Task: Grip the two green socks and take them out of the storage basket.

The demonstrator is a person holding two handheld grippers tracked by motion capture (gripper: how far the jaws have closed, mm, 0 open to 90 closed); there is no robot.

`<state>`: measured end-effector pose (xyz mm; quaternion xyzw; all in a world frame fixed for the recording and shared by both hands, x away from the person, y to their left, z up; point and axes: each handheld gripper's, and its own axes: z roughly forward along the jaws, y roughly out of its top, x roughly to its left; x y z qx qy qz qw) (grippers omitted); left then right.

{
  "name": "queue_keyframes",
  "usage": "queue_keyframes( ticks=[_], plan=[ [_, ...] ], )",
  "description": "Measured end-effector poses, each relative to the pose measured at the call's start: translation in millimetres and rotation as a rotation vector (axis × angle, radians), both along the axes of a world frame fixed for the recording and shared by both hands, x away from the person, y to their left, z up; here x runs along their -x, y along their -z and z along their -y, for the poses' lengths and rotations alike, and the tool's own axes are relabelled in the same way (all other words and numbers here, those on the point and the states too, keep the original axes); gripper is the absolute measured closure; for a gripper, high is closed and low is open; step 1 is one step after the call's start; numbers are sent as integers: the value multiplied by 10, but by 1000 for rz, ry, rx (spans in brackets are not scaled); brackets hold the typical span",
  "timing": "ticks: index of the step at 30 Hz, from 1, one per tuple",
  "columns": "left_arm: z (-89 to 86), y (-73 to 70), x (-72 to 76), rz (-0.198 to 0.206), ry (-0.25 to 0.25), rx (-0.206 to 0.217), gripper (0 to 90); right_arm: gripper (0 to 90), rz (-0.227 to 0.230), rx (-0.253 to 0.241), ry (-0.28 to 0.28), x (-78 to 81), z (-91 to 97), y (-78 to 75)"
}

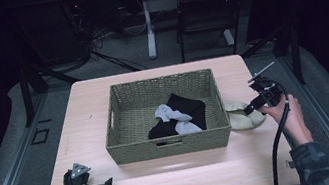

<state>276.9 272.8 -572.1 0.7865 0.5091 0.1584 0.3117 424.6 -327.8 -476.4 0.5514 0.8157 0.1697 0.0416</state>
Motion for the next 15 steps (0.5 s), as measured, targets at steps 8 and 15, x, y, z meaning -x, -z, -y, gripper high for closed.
queue_keyframes(
  ticks=[8, 15],
  plan=[
    [2, 0, 0, 1, 0, 1, 0, 144, 63, -35, -27, 357, 59, -107],
    [3, -2, -2, -2, 2, -5, 0, 78, 84, -23, -16, 612, 131, 37]
  ],
)
